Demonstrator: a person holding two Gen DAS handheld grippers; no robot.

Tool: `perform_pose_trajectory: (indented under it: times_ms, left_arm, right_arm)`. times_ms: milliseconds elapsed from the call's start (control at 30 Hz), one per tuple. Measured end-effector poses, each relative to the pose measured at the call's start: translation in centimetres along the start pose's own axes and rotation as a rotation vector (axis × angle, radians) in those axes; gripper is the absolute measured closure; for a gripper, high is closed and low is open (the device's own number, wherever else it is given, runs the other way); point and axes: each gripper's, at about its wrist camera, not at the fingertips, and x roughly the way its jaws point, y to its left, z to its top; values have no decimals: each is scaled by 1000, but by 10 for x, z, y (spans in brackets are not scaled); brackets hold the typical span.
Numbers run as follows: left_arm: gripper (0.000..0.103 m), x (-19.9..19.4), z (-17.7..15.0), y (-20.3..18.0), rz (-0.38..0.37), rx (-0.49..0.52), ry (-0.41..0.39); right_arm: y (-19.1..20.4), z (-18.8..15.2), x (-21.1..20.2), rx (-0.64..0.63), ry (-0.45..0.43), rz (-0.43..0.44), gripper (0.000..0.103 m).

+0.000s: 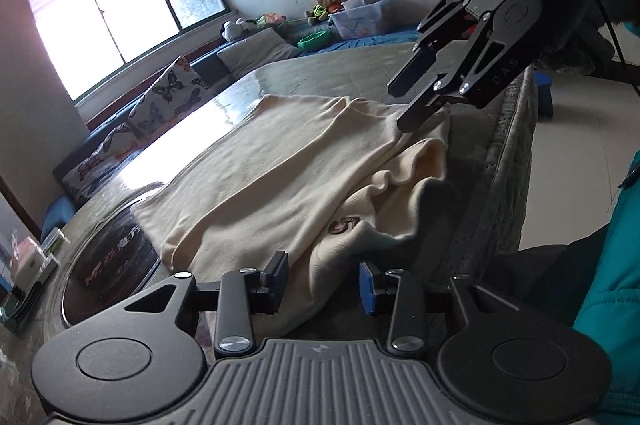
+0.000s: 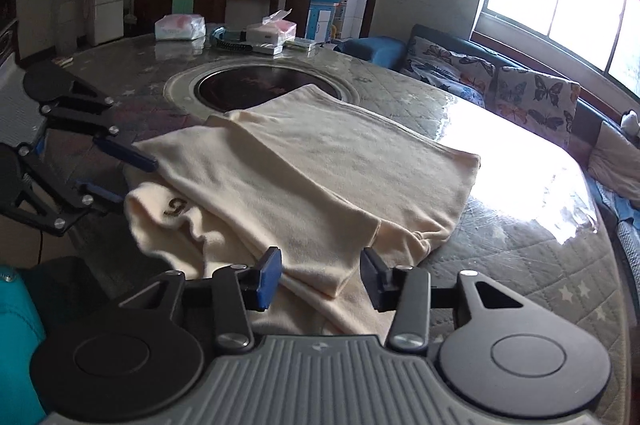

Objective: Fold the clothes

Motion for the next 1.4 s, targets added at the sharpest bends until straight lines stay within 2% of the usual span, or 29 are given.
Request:
perform_pose_trajectory:
  times_ms: [33, 67, 100, 167, 267, 333, 467, 567, 700, 800, 867, 1067, 1167, 1233, 1333, 1400]
  left_arm:
    - [67, 0, 1, -1, -3, 1, -9]
    - [76, 0, 1, -2, -7, -6, -17]
    - [80, 1, 3, 0, -10, -17, -24]
    - [89, 2, 7, 10, -9, -65, -37]
    - [91, 5, 16, 27, -3, -149, -54]
    - [91, 7, 21, 39, 1, -205, -65]
    - [91, 16, 28, 59, -7, -275, -70]
    - [91, 24, 27, 68, -13, -305, -52]
    - [86, 30, 24, 76, -14, -329, -29]
    - [82, 22, 17, 75, -14, -323, -23]
    - [70, 14, 11, 71, -7, -300, -21]
    - [67, -5, -5, 51, 19, -199, -4]
    - [67, -3, -10, 39, 66, -139, 3]
    - [68, -1, -13, 33, 98, -103, 3]
    - [84, -3, -12, 27, 132, -81, -17]
    - [88, -4, -11, 23, 156, -66, -30]
  right_arm:
    - [2, -1, -2, -17, 5, -2, 56]
    - [3, -2, -5, -32, 9, -3, 54]
    - [5, -3, -6, -49, 13, -1, 53]
    - [10, -5, -11, -99, 27, 14, 50]
    - [17, -8, -15, -159, 40, 39, 46]
    - [21, -8, -12, -180, 40, 55, 39]
    - [24, -4, 0, -201, 4, 58, 39]
    - [22, 3, 16, -185, -18, 74, 47]
    - [11, 12, 35, -129, 18, 117, 74]
    - [-3, 21, 42, -51, 41, 156, 83]
    - [-9, 25, 43, -16, 41, 164, 85]
    - [-25, 35, 50, 72, 41, 177, 89]
    - [-26, 35, 50, 89, 39, 166, 89]
    - [-25, 36, 49, 97, 33, 156, 90]
    - [-22, 35, 43, 96, 13, 141, 92]
    - [-20, 34, 40, 94, 0, 132, 93]
